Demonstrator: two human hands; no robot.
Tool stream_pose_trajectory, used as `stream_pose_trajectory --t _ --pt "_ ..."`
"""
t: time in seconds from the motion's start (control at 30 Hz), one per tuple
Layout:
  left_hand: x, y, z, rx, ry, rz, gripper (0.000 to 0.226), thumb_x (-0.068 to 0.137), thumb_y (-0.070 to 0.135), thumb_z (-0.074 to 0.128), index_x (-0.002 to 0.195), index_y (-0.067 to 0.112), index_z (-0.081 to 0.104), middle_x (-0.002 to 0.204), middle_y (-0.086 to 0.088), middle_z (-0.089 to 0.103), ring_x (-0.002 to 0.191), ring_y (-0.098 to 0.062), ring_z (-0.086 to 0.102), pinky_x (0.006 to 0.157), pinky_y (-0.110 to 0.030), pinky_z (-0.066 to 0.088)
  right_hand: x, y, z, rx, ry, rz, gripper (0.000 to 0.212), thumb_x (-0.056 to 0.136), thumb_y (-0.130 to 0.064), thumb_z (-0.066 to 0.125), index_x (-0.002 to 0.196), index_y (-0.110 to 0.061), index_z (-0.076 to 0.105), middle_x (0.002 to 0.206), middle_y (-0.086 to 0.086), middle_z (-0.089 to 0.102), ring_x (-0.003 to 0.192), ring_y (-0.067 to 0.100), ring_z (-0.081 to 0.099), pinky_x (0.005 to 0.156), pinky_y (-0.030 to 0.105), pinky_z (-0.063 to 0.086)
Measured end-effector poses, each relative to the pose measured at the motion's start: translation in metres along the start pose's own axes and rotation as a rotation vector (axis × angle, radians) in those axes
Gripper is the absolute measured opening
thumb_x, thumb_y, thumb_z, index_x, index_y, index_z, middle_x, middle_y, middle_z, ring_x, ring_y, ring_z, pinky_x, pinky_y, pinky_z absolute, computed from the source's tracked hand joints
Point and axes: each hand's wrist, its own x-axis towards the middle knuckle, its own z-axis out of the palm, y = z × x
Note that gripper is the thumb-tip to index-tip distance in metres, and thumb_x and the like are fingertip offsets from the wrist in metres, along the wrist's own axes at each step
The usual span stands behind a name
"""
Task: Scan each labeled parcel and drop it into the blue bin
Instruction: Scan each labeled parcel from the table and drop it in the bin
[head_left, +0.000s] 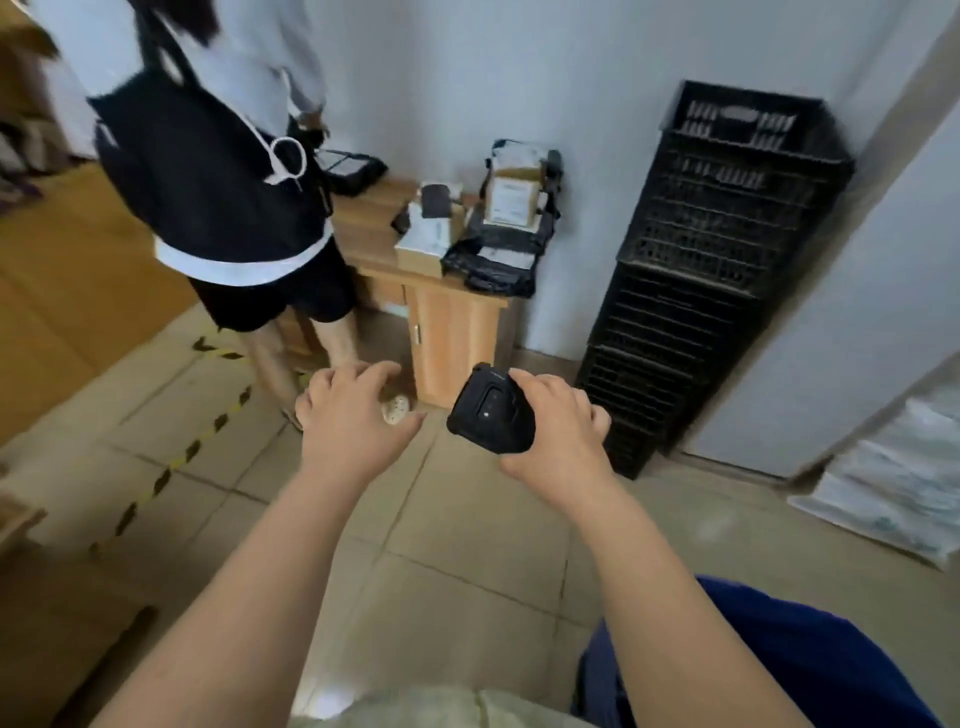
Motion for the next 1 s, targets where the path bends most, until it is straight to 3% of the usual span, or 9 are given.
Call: stream_pose_trajectory --t 0.17,0.3,0.37,0.47,0.6,0.77,0.87,1.0 --pt "-0.016 -0.116 -0.076 0.000 0.149 -0.267 0.059 0.083 0.060 0.064 0.136 0.041 0.050 0.143 0.000 0.048 0.138 -0.033 0.029 0.112 -0.053 0.028 0.029 -0.120 0.044 0.023 -0.099 -0.237 0.081 0.072 -0.030 0.074 0.143 -0.040 0.037 0.135 -0.009 0.043 0.129 0.020 0.035 0.110 0.042 0.021" --pt "-0.048 -0.221 -0.133 0.018 0.235 -0.429 0.062 0.084 0.062 0.062 0.140 0.039 0.048 0.144 -0.003 0.047 0.139 -0.034 0.029 0.112 -0.054 0.026 0.035 -0.236 0.102 0.196 -0.171 -0.382 0.065 0.058 -0.036 0.080 0.117 -0.038 0.052 0.116 -0.010 0.057 0.109 0.023 0.054 0.098 0.047 0.042" --pt "-0.067 -0.274 -0.159 0.034 0.294 -0.511 0.063 0.082 0.061 0.064 0.139 0.039 0.049 0.142 -0.003 0.049 0.136 -0.032 0.032 0.111 -0.050 0.029 0.028 -0.294 0.133 0.197 -0.214 -0.480 0.063 0.062 -0.032 0.084 0.117 -0.036 0.054 0.115 -0.010 0.058 0.105 0.020 0.052 0.093 0.041 0.040" --pt "-0.097 -0.352 -0.195 0.051 0.357 -0.647 0.062 0.082 0.057 0.065 0.139 0.038 0.049 0.142 -0.001 0.049 0.135 -0.031 0.033 0.108 -0.048 0.031 0.017 -0.376 0.180 0.144 -0.245 -0.629 0.061 0.065 -0.036 0.082 0.117 -0.040 0.049 0.115 -0.010 0.058 0.110 0.022 0.051 0.096 0.048 0.040" --pt "-0.146 -0.444 -0.224 0.070 0.402 -0.839 0.063 0.083 0.057 0.065 0.140 0.039 0.047 0.144 0.000 0.047 0.139 -0.034 0.031 0.109 -0.050 0.031 -0.002 -0.470 0.246 0.146 -0.317 -0.733 0.055 0.063 -0.033 0.076 0.111 -0.041 0.050 0.104 -0.013 0.058 0.103 0.022 0.053 0.090 0.044 0.042" --pt "-0.194 -0.516 -0.233 0.007 0.395 -1.038 0.064 0.081 0.058 0.066 0.140 0.040 0.047 0.145 0.000 0.045 0.138 -0.032 0.032 0.111 -0.048 0.029 -0.021 -0.540 0.310 0.090 -0.403 -0.820 0.071 0.061 -0.033 0.076 0.126 -0.040 0.050 0.109 -0.012 0.059 0.109 0.023 0.054 0.093 0.043 0.041" --pt "-0.203 -0.541 -0.230 -0.035 0.382 -1.106 0.064 0.082 0.057 0.065 0.140 0.039 0.046 0.145 0.000 0.046 0.139 -0.031 0.030 0.111 -0.047 0.028 -0.024 -0.565 0.332 0.040 -0.434 -0.825 0.073 0.064 -0.032 0.081 0.129 -0.040 0.048 0.110 -0.012 0.054 0.113 0.023 0.051 0.087 0.038 0.032" --pt "-0.193 -0.566 -0.227 -0.080 0.373 -1.161 0.065 0.083 0.057 0.065 0.142 0.037 0.045 0.144 0.000 0.046 0.138 -0.031 0.030 0.110 -0.046 0.027 -0.014 -0.591 0.361 0.001 -0.482 -0.823 0.075 0.064 -0.035 0.080 0.131 -0.041 0.046 0.107 -0.013 0.047 0.114 0.022 0.049 0.088 0.039 0.033"
